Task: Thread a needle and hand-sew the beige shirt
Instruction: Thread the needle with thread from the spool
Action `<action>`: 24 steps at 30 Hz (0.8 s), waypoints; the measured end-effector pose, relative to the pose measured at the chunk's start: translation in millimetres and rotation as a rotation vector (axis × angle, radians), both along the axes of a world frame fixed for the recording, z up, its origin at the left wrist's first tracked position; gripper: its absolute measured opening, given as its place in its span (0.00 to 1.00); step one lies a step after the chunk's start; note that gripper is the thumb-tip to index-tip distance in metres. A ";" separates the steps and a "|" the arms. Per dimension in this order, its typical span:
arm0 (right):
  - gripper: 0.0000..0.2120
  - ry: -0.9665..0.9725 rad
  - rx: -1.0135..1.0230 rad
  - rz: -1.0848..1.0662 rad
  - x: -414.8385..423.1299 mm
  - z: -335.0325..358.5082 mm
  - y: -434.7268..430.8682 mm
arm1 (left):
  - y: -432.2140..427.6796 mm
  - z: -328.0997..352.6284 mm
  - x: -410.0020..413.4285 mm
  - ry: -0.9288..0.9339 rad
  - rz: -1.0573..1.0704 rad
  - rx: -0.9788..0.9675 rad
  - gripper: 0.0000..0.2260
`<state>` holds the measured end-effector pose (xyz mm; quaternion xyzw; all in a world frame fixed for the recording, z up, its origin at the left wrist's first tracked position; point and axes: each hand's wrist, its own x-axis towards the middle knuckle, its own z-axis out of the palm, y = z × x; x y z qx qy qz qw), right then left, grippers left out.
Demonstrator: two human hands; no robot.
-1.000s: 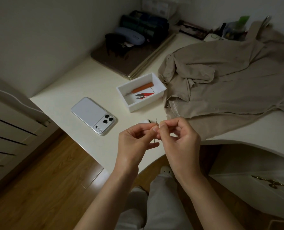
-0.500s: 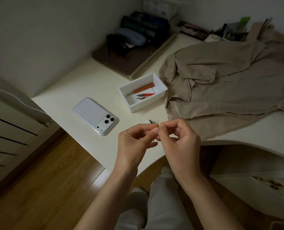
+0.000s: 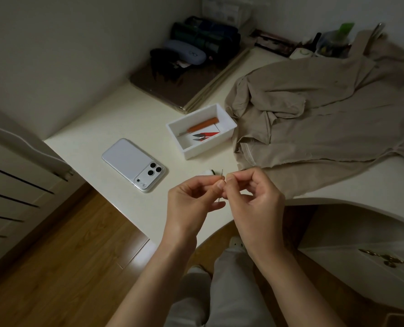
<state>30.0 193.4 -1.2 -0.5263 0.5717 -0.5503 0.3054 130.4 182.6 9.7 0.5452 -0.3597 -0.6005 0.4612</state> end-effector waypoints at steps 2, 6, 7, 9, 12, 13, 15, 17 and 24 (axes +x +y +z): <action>0.05 0.006 -0.001 -0.003 -0.2 -0.2 -0.2 | -0.2 -0.4 -0.1 -0.004 -0.004 -0.002 0.10; 0.06 0.025 -0.002 -0.005 -0.7 -1.3 -0.4 | -0.1 -0.4 0.2 -0.030 -0.021 -0.019 0.09; 0.06 0.030 -0.002 -0.005 -0.8 -1.7 -0.5 | -0.2 -0.3 0.4 -0.033 -0.025 -0.024 0.09; 0.06 0.043 -0.008 -0.004 -0.9 -2.4 -0.8 | -0.3 -0.4 1.0 -0.041 -0.030 -0.034 0.08; 0.06 0.059 -0.022 -0.001 -0.7 -2.9 -1.0 | -1.0 -0.5 1.4 -0.046 -0.029 -0.044 0.07; 0.07 0.065 -0.026 0.000 -0.7 -3.0 -1.1 | -1.1 -0.5 1.5 -0.047 -0.027 -0.048 0.07; 0.07 0.073 -0.033 0.001 -0.3 -3.9 -1.3 | -1.6 -0.9 1.8 -0.051 -0.023 -0.059 0.06; 0.07 0.067 -0.029 0.006 -0.3 -4.9 -1.2 | -1.7 -1.1 2.3 -0.057 -0.018 -0.068 0.05; 0.06 0.013 -0.024 0.002 2.7 -2.9 -1.0 | -0.4 -1.5 0.9 -0.050 0.020 -0.043 0.03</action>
